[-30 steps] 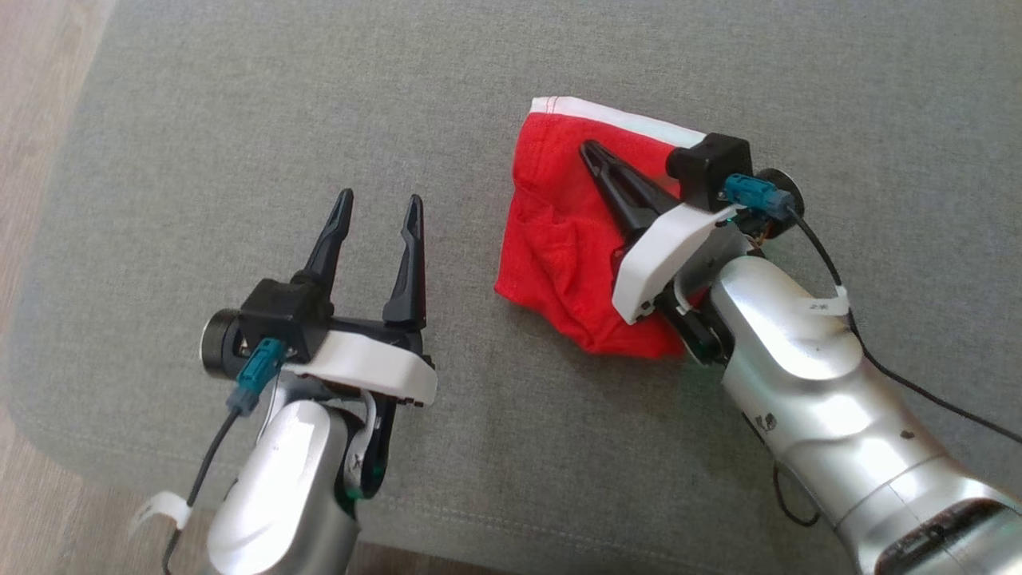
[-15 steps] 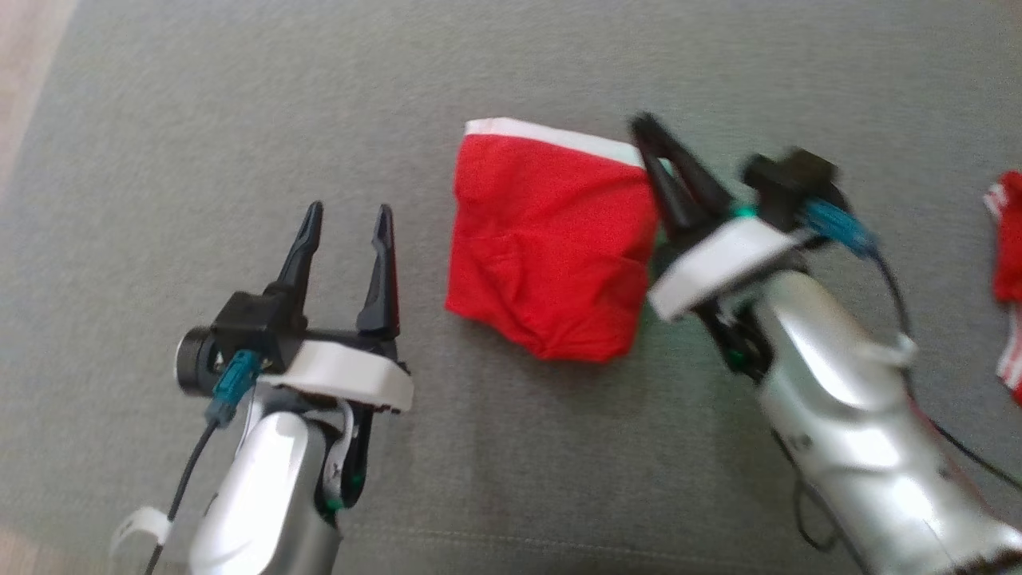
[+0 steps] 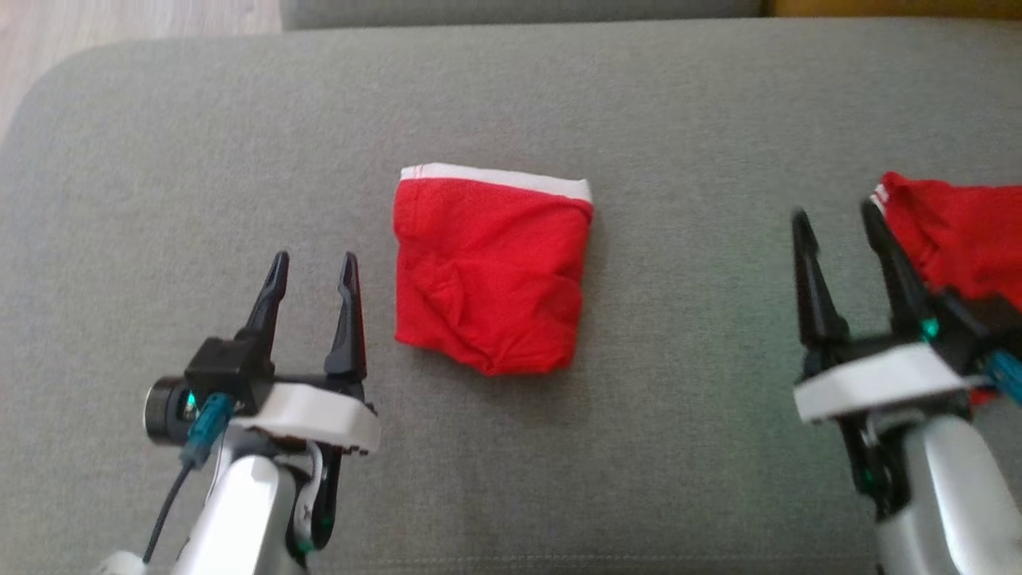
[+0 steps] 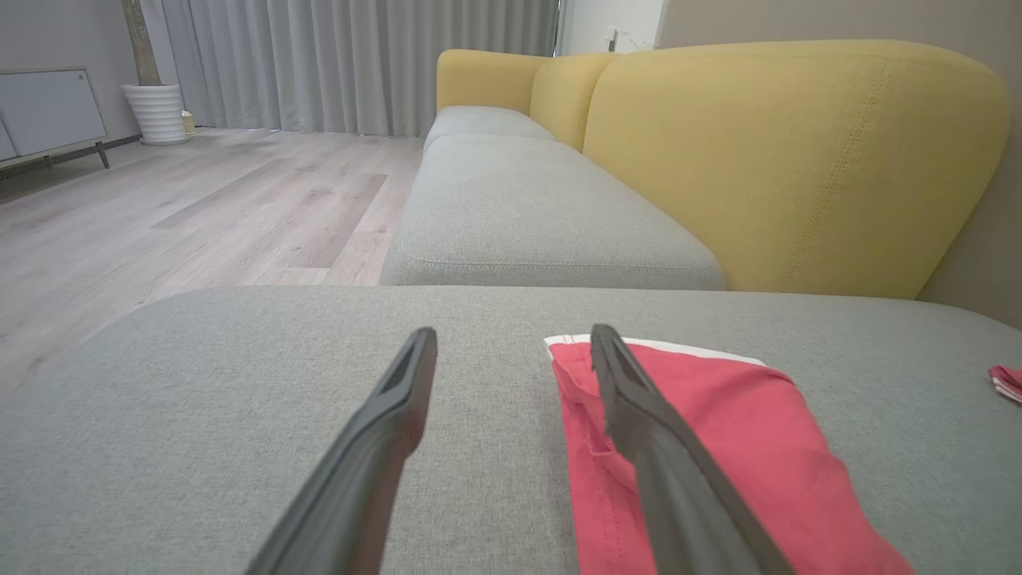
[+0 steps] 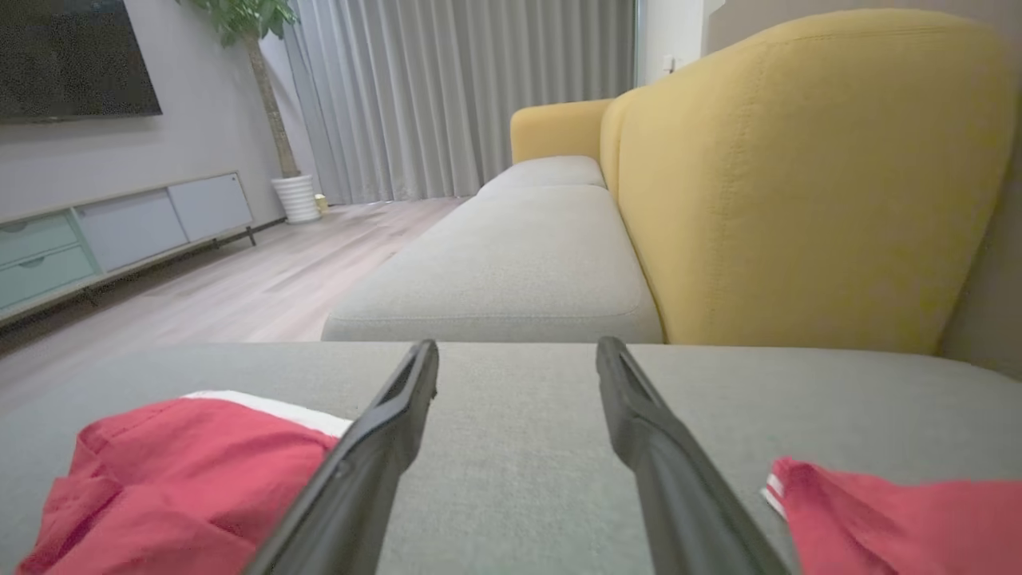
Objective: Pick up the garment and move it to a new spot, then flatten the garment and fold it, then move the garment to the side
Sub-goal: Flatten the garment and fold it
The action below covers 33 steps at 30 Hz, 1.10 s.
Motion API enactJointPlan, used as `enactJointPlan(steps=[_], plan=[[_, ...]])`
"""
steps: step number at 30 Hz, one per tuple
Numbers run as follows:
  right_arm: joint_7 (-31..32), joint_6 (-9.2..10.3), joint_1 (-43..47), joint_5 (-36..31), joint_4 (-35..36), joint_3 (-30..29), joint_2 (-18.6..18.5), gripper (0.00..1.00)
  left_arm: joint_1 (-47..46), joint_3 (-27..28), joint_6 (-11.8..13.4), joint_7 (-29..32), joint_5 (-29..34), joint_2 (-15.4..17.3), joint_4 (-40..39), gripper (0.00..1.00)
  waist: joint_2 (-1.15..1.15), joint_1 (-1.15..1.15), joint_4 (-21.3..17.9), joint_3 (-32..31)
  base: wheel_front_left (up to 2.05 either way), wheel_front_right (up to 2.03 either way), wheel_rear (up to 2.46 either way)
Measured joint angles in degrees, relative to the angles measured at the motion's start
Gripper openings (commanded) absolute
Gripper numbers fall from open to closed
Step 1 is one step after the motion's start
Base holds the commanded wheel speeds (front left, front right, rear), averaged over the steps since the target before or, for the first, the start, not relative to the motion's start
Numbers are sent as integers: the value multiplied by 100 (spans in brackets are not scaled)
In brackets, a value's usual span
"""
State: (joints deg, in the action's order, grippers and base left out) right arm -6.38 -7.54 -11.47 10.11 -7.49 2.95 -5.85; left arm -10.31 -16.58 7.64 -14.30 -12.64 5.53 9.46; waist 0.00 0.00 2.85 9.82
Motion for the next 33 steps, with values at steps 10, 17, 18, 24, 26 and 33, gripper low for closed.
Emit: enactJointPlan(steps=[10,17,18,24,26,33], plan=[[606,0,1063,-264,1091,-364,182,100,194,-8,-2,0,-1,97,2,100,0,0,-155,-242,0,0,0],[750,0,1146,-365,1272,-368,235,100,250,-76,2,1,-1,116,0,100,0,0,-151,-281,0,0,0],[751,0,1154,-365,1277,-369,236,100,253,-86,2,1,-1,119,0,100,0,0,-146,-276,0,0,0],[799,0,1161,-365,1332,-375,249,100,252,-96,30,1,-2,136,-20,100,0,0,-121,-236,0,0,0],[802,0,1160,-365,1329,-382,256,100,252,-94,44,1,-2,142,-21,100,0,0,-124,-219,0,0,0],[927,0,1056,-348,1171,-282,275,0,246,-115,52,1,-2,145,-44,100,0,0,-82,-151,0,0,0]])
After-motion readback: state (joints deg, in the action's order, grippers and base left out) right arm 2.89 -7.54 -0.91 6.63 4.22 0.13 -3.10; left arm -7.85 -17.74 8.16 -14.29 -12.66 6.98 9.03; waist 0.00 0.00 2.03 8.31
